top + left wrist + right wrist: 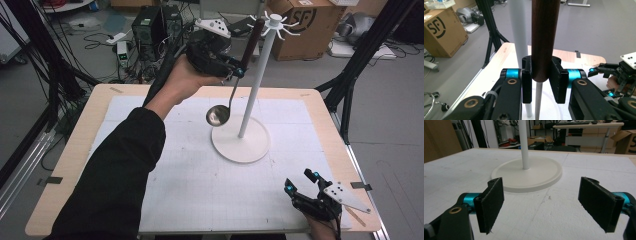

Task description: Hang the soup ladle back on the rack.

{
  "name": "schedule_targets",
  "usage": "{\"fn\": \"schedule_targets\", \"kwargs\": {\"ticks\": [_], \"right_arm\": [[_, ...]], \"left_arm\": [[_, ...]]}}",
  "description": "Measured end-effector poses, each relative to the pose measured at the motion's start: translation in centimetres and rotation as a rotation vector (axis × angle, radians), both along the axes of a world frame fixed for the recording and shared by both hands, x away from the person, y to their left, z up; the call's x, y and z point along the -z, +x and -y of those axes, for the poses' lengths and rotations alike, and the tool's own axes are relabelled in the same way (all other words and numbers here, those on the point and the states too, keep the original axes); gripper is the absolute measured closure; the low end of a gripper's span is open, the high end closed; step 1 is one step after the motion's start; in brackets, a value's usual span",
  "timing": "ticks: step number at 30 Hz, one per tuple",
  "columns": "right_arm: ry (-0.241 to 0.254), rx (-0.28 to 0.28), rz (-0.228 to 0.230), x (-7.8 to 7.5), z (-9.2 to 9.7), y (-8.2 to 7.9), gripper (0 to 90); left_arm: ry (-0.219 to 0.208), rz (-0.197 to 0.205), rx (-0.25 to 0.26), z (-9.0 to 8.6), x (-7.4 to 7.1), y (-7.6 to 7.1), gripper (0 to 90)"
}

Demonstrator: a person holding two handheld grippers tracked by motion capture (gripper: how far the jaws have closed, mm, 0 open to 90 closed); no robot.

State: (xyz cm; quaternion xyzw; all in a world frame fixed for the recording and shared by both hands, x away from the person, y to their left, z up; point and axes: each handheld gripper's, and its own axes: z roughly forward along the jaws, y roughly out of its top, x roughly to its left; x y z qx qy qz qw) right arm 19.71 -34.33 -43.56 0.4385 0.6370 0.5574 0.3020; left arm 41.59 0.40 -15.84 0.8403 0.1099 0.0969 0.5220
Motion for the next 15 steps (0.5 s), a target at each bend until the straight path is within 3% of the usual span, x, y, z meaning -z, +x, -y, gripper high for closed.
{"fn": "schedule_targets", "kwargs": {"ticks": [7, 15], "right_arm": [[-0.006, -0.002, 0.005, -0.1, 0.1, -0.1, 19.6], [-0.002, -0.006, 0.008, -0.1, -0.1, -0.1, 19.6]], "left_arm": [[0.031, 0.007, -0.029, 0.3, 0.3, -0.3, 74.0], [0.036, 0.018, -0.035, 0.5, 0.1, -1.4, 74.0]]}}
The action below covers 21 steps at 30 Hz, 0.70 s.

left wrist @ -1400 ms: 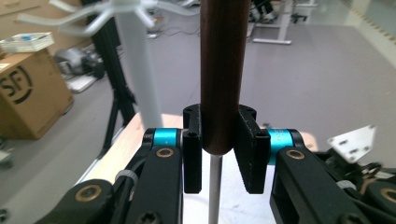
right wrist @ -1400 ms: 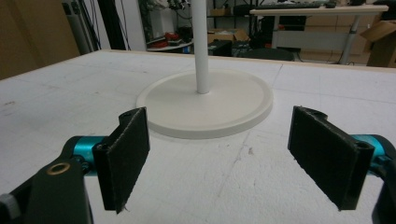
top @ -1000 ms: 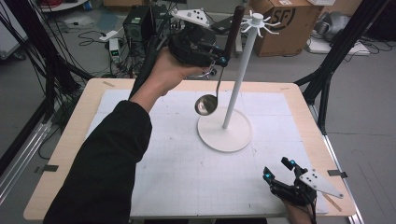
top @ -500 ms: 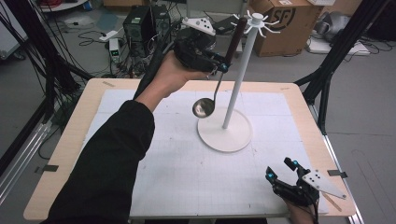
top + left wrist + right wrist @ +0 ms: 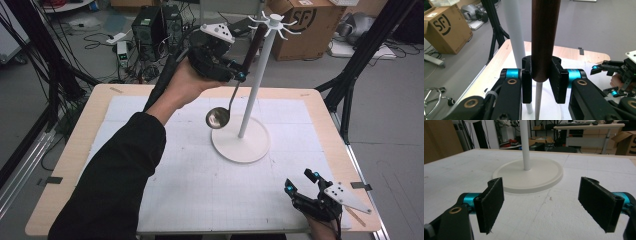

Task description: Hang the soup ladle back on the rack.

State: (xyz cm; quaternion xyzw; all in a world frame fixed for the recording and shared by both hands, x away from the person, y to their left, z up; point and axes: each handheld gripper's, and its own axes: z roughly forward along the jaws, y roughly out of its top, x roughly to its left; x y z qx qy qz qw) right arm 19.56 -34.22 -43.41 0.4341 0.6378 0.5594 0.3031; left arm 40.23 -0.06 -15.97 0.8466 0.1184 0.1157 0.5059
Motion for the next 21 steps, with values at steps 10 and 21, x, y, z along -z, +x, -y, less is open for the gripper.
{"fn": "schedule_targets", "kwargs": {"ticks": [10, 21], "right_arm": [[0.002, 0.001, 0.008, -0.2, 0.0, -0.2, 19.6], [0.002, 0.004, 0.005, -0.1, 0.1, -0.2, 19.6]], "left_arm": [[0.007, -0.015, -0.034, 1.1, 0.3, 0.0, 74.0], [0.025, 0.001, -0.077, 1.9, -0.1, -0.5, 73.9]]}}
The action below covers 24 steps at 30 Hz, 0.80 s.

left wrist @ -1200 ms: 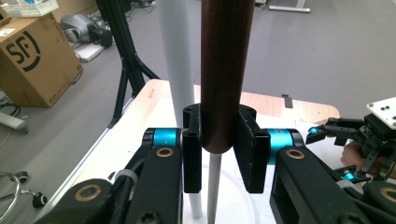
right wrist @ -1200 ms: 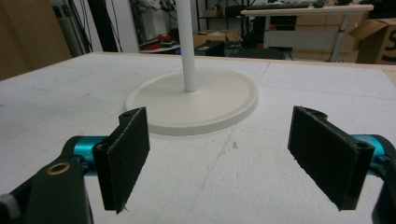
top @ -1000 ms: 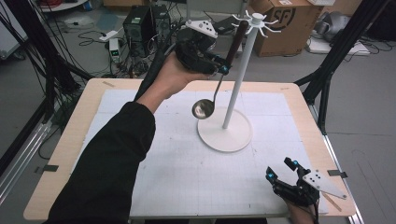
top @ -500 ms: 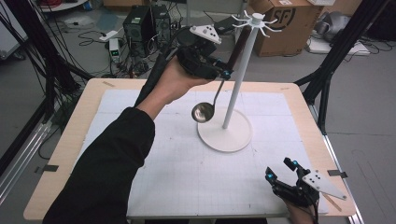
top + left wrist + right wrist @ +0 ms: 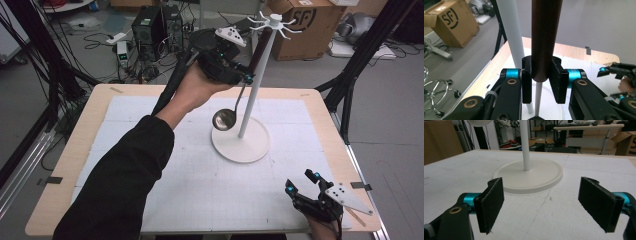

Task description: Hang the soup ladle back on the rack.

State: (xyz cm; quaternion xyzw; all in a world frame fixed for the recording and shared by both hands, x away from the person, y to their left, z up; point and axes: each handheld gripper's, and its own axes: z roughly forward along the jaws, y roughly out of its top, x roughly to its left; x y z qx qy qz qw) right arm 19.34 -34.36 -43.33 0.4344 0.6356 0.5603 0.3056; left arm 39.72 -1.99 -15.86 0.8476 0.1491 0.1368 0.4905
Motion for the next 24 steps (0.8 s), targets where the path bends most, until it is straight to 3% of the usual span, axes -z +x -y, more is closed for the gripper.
{"fn": "schedule_targets", "kwargs": {"ticks": [5, 11, 24], "right_arm": [[0.002, 0.002, -0.006, 0.1, 0.1, 0.0, 19.6], [0.0, 0.001, -0.002, -0.1, -0.1, -0.2, 19.6], [0.001, 0.016, -0.009, 0.1, 0.4, -0.7, 19.7]], "left_arm": [[0.039, -0.021, -0.068, 0.0, -0.2, -0.2, 73.9], [0.044, -0.063, -0.118, -0.3, -0.2, 0.0, 73.9], [0.004, -0.078, -0.111, 0.4, 0.5, 1.3, 73.7]]}}
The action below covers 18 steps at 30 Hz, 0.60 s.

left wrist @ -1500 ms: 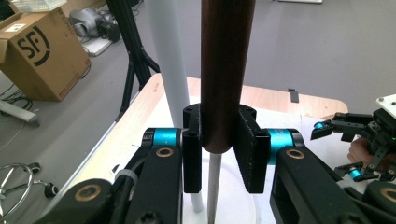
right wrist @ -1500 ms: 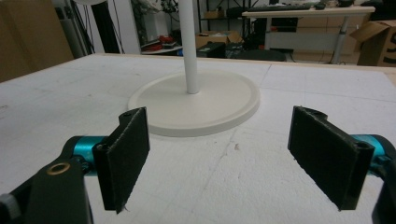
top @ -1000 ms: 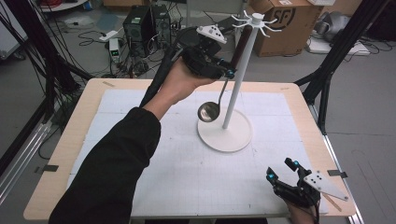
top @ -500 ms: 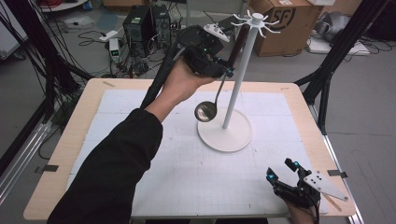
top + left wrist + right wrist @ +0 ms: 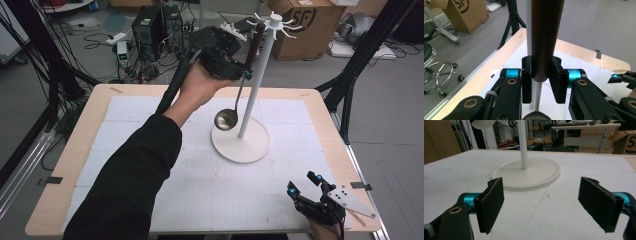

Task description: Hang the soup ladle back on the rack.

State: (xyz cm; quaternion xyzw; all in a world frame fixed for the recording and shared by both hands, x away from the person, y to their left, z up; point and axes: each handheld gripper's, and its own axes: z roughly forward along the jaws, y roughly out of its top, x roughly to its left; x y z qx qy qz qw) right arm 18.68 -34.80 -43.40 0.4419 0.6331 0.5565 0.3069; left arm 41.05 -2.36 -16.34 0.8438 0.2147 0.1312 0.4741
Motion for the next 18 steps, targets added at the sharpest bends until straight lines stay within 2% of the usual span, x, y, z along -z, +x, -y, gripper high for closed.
{"fn": "schedule_targets", "kwargs": {"ticks": [3, 7, 11, 12, 13, 14, 16, 18], "right_arm": [[0.005, 0.004, 0.001, 0.0, 0.2, -0.1, 19.7], [0.003, 0.001, 0.001, 0.0, 0.1, -0.1, 19.7], [0.001, -0.01, -0.007, 0.1, -0.2, 0.0, 19.7], [0.009, -0.015, -0.01, 0.1, -0.4, 0.1, 19.7], [0.012, -0.021, -0.012, 0.1, -0.5, 0.1, 19.7], [0.015, -0.026, -0.015, 0.1, -0.7, 0.2, 19.6], [0.021, -0.04, -0.018, 0.1, -1.1, 0.4, 19.7], [0.006, -0.055, -0.018, 0.2, -1.7, 0.5, 19.6]], "left_arm": [[-0.034, -0.008, 0.007, -0.3, 0.4, 0.1, 72.0], [-0.074, -0.035, -0.006, -0.9, 1.4, 0.4, 49.6], [-0.101, -0.036, 0.061, -1.8, 2.7, -0.1, 36.7], [-0.121, -0.02, 0.087, -2.1, 3.0, -0.4, 35.6], [-0.181, -0.006, 0.112, -2.6, 3.7, -1.1, 36.0], [-0.212, 0.006, 0.125, -3.2, 4.3, -1.7, 36.1], [-0.258, 0.026, 0.148, -4.3, 5.5, -3.2, 35.0], [-0.313, 0.034, 0.15, -5.6, 6.9, -4.8, 34.2]]}}
